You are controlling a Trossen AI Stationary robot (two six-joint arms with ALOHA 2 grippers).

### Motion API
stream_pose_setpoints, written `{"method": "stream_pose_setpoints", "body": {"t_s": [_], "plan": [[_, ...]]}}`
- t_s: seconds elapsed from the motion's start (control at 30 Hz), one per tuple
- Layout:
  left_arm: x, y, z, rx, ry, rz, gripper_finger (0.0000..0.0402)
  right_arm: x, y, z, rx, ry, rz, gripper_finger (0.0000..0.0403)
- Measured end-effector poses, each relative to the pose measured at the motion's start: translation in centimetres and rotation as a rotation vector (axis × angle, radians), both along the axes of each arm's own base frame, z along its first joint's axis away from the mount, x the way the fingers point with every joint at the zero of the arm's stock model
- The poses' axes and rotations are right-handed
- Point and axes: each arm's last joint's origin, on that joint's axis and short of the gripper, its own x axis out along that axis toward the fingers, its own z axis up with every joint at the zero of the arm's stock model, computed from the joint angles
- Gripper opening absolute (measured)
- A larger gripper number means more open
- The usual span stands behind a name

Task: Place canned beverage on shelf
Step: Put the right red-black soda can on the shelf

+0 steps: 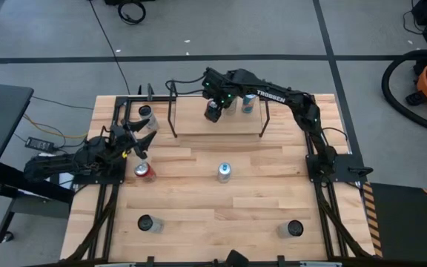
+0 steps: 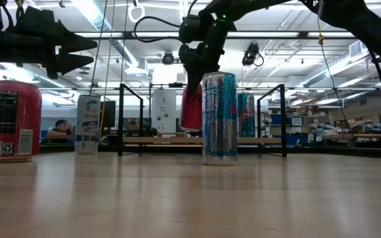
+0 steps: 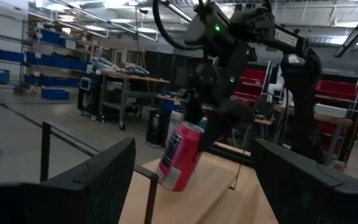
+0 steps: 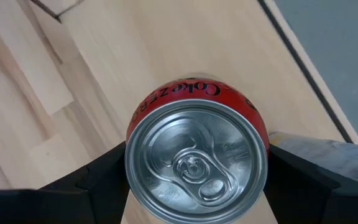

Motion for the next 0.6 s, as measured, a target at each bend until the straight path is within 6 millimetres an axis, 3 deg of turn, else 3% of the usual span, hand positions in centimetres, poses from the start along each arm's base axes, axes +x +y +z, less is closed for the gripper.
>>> {"method": "stream_pose_setpoints", "body": {"t_s": [0.6], "plan": [[-0.06, 0.08, 0.14, 0.034, 0.006, 0.017, 0.0321, 0.76, 0.98, -0.24, -0.027, -0.012, 0.044, 0.0309]]}}
